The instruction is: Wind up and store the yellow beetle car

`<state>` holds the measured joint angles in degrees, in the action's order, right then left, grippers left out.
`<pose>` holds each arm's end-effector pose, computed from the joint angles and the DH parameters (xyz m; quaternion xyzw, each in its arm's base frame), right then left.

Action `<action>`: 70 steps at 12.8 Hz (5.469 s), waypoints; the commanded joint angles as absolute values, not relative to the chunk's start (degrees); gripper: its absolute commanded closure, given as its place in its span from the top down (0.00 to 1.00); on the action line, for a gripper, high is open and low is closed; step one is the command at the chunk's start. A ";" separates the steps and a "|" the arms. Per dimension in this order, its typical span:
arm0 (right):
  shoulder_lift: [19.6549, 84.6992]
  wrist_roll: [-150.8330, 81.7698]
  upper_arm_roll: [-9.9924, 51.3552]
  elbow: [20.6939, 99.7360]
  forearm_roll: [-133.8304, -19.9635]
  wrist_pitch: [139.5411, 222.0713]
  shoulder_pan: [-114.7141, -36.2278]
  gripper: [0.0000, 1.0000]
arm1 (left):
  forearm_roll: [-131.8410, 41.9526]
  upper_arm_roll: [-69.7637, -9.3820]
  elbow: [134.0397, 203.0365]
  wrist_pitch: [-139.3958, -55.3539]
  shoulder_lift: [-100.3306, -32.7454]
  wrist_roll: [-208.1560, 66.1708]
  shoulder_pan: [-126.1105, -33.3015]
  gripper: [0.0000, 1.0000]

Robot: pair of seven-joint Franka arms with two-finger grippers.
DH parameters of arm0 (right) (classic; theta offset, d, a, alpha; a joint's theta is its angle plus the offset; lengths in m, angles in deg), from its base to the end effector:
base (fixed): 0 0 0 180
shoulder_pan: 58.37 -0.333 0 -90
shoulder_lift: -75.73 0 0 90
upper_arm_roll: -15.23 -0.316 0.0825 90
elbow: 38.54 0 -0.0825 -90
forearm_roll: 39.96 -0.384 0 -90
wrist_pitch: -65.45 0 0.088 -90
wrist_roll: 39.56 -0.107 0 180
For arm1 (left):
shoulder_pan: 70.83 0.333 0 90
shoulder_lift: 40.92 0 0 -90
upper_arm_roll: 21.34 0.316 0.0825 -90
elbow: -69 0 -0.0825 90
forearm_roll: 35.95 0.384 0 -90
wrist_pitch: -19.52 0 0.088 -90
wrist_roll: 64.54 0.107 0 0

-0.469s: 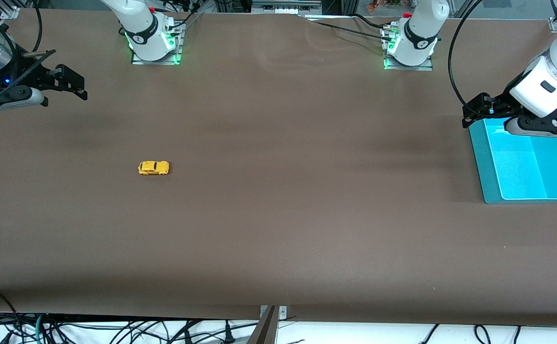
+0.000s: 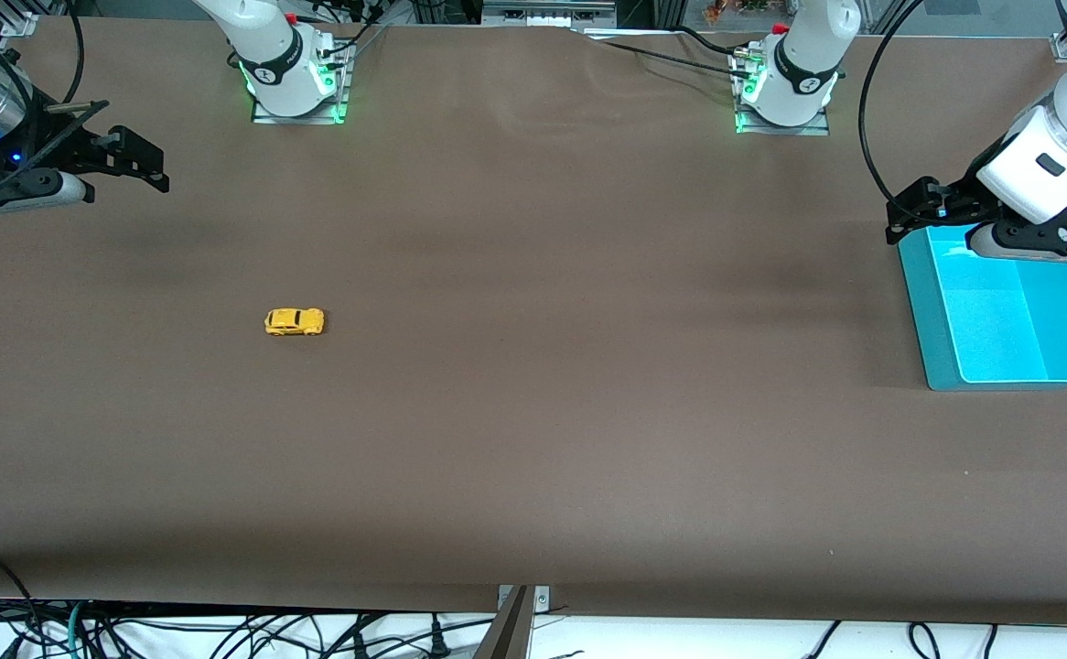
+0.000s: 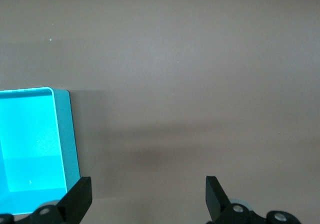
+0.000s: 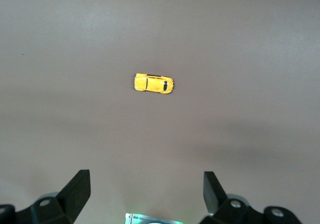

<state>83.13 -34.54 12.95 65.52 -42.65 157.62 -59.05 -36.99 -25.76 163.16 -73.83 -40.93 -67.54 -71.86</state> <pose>0.5105 0.0324 0.5809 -0.9967 -0.0674 0.0388 0.0216 0.5553 -0.0548 0.5951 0.9997 -0.0208 -0.0078 0.0085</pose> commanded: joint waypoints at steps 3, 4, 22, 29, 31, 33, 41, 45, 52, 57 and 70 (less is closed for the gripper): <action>82.15 -35.61 12.95 63.50 -41.90 156.07 -59.16 1.00 | -35.51 -26.17 162.52 -71.97 -40.48 -68.23 -71.80 1.00; 82.15 -35.70 12.95 63.50 -41.81 156.06 -59.08 1.00 | -35.51 -26.17 162.52 -71.97 -40.48 -68.23 -71.80 1.00; 82.15 -35.43 13.03 63.59 -41.28 155.71 -59.08 1.00 | -35.51 -26.17 162.52 -71.97 -40.48 -67.97 -71.80 1.00; 82.15 -35.52 13.12 63.85 -41.28 155.71 -59.08 1.00 | -35.51 -26.17 162.52 -71.97 -40.48 -67.88 -71.80 1.00; 82.15 -35.61 13.12 63.85 -41.28 155.63 -59.08 1.00 | -35.51 -26.17 162.52 -71.97 -40.48 -67.79 -71.80 1.00; 82.15 -35.52 13.21 63.85 -41.28 155.71 -59.08 1.00 | -35.51 -26.17 162.52 -71.97 -40.48 -67.79 -71.80 1.00; 81.80 -35.79 12.77 67.09 -41.02 157.02 -59.08 1.00 | -35.43 -26.08 162.52 -71.97 -40.48 -67.79 -71.80 1.00; 81.71 -35.08 12.77 76.31 -41.10 165.89 -59.08 1.00 | -35.51 -26.17 162.52 -71.97 -40.48 -67.79 -71.80 1.00; 79.78 -34.99 9.70 93.37 -40.93 189.26 -59.16 1.00 | -35.51 -26.17 162.52 -71.97 -40.48 -67.88 -71.80 1.00; 75.47 -20.45 9.43 96.72 -40.84 197.11 -59.08 1.00 | -35.51 -26.17 162.52 -71.97 -40.48 -67.79 -71.80 1.00; 58.42 38.75 8.91 96.19 -35.48 221.89 -58.99 1.00 | -35.42 -26.17 162.52 -71.97 -40.48 -67.79 -71.80 1.00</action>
<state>59.91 36.68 9.50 96.51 -36.40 219.84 -59.25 -36.99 -25.81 163.15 -72.83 -40.76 -67.54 -71.86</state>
